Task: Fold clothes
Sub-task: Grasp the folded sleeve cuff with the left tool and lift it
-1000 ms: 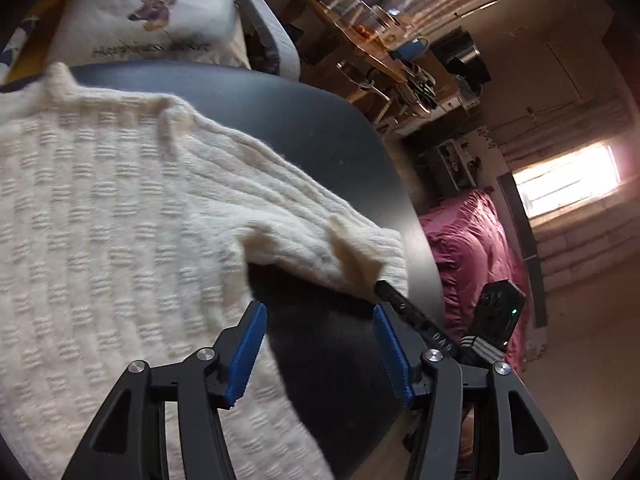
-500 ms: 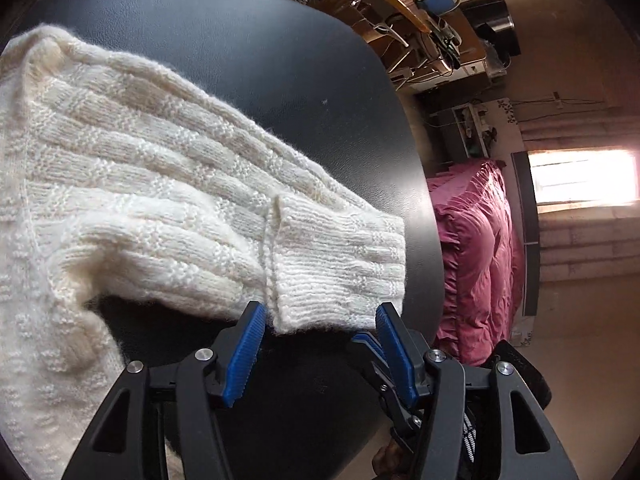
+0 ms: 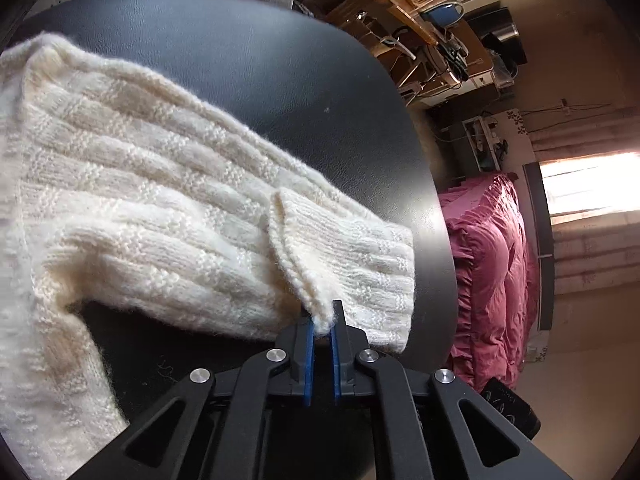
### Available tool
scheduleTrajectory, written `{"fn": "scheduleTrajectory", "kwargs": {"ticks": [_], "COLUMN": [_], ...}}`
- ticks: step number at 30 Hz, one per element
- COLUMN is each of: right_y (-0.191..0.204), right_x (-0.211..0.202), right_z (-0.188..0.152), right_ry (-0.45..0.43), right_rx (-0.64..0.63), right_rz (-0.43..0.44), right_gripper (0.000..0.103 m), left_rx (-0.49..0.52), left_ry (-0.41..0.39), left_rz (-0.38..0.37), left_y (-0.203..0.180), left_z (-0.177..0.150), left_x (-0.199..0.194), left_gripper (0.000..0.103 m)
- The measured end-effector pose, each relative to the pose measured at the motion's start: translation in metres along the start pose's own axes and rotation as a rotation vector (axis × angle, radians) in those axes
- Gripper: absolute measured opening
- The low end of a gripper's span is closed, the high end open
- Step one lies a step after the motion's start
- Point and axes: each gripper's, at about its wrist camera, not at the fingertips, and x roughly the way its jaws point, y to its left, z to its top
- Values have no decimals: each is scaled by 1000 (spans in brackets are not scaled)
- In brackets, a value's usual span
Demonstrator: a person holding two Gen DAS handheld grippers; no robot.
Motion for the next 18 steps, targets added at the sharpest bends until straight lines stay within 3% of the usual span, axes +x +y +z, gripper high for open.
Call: {"fn": "scheduleTrajectory", "kwargs": {"ticks": [7, 12, 15, 18], "right_y": [-17, -19, -5, 10], "right_x": [-5, -3, 7, 30], "right_z": [-10, -4, 0, -2], "right_ry": [-9, -41, -39, -24], "right_rx": [117, 288, 355, 473], "right_rz": [73, 195, 312, 485], "right_gripper": [21, 31, 39, 66], "left_rx": [136, 180, 176, 163], "left_ry": [-236, -397, -460, -503], "left_rz": [-38, -24, -4, 7], "left_y": [-40, -38, -21, -6], "left_z": [37, 66, 75, 78], "left_x": [-100, -193, -234, -264], "left_gripper": [6, 6, 6, 6]}}
